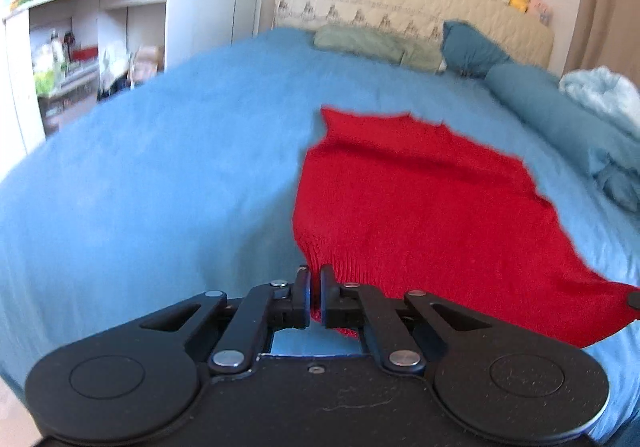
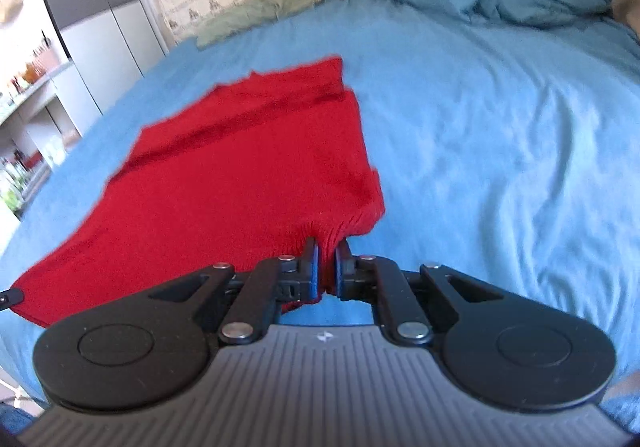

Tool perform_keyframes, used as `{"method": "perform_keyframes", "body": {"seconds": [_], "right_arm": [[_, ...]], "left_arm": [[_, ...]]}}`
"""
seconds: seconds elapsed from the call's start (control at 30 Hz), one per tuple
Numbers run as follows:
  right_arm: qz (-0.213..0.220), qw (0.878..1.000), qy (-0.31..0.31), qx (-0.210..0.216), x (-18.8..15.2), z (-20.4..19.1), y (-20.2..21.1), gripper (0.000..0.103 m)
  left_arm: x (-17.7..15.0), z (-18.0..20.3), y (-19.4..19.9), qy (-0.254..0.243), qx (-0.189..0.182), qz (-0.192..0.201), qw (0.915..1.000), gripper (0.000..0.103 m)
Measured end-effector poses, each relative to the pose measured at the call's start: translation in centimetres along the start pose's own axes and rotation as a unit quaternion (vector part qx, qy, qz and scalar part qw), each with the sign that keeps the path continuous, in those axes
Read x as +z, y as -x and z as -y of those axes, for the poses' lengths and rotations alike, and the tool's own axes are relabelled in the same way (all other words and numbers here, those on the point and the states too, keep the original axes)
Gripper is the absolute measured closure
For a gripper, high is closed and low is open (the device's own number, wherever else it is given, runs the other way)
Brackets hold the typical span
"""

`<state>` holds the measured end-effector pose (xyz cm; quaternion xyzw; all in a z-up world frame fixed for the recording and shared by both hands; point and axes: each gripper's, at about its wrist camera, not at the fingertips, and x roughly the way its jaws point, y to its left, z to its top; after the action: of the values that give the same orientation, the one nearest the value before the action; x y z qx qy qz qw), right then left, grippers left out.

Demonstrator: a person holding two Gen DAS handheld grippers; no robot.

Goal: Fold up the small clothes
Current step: 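Grasp the hem with both grippers and fold it up toward the collar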

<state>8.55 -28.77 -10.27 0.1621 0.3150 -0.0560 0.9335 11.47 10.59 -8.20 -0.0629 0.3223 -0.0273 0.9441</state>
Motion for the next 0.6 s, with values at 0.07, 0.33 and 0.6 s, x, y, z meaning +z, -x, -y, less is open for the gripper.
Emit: {"method": "perform_keyframes", "body": {"seconds": [0.07, 0.33, 0.6], "right_arm": [[0.015, 1.000, -0.001, 0.012, 1.7, -0.3, 0.5, 0.080], [0.067, 0.996, -0.013, 0.065, 11.7, -2.0, -1.0, 0.080], [0.079, 0.995, -0.008, 0.058, 25.5, -4.5, -13.0, 0.080]], "left_arm": [[1.7, 0.4, 0.4, -0.004, -0.004, 0.018, 0.9998, 0.099], [12.0, 2.2, -3.0, -0.020, -0.024, 0.082, 0.9961, 0.099], [24.8, 5.6, -16.2, -0.016, 0.016, 0.105, 0.9943, 0.099]]}}
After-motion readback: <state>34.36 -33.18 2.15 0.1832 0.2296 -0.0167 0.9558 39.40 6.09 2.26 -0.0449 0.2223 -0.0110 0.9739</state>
